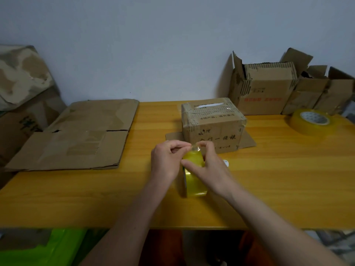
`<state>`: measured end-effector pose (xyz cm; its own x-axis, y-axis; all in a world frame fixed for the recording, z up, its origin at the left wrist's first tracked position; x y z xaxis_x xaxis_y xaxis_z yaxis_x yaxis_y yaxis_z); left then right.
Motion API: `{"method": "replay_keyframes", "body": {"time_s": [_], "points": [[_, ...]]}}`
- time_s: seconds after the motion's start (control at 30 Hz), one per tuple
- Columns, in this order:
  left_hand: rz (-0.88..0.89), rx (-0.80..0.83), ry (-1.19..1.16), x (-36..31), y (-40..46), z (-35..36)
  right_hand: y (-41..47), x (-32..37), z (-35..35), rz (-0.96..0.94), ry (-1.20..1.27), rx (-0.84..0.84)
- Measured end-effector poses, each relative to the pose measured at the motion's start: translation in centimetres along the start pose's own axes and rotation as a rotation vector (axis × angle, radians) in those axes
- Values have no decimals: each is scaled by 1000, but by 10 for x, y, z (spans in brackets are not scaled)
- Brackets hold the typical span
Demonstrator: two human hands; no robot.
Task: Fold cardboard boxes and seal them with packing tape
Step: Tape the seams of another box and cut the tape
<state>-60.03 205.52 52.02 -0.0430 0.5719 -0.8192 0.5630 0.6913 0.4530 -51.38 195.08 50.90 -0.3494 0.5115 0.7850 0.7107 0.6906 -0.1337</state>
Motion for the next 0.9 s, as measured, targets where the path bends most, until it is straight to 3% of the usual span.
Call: {"method": "replay_keyframes", "body": {"time_s": [0.17,0.23,0.33,0.43,0.53,0.63,0.77,0.9], "points": [[-43,0,-110,3,-2,4,-6,-11,-2,185,316,168],[-30,-7,-45,5,-3,6,-7,-16,-17,175,300,195],[-71,-42,201,14,4,5,-14,-21,-49,120,41,204],[-13,-8,315,7,30,10,-18,-37,-75,88,-383,126],[152,151,470,-5,68,28,-16,-58,-74,145,-720,97],[220,362,577,-3,102,45,-13,-66,-75,180,-800,61],[190,618,684,13,132,59,-5,-52,-84,94,-605,-152],[159,705,704,15,141,58,21,-27,-82,-8,91,-91]]}}
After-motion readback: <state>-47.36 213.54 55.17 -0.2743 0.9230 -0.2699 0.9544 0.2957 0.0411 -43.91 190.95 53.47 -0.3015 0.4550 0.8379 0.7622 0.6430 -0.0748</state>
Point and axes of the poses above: each hand's wrist, its own y-axis towards the middle knuckle, its own z-axis out of the palm, x = y × z, the point moved 5 cm from there along y, towards the middle knuckle, and after that the axes turned 13 degrees about z, right-handed, at the moved point
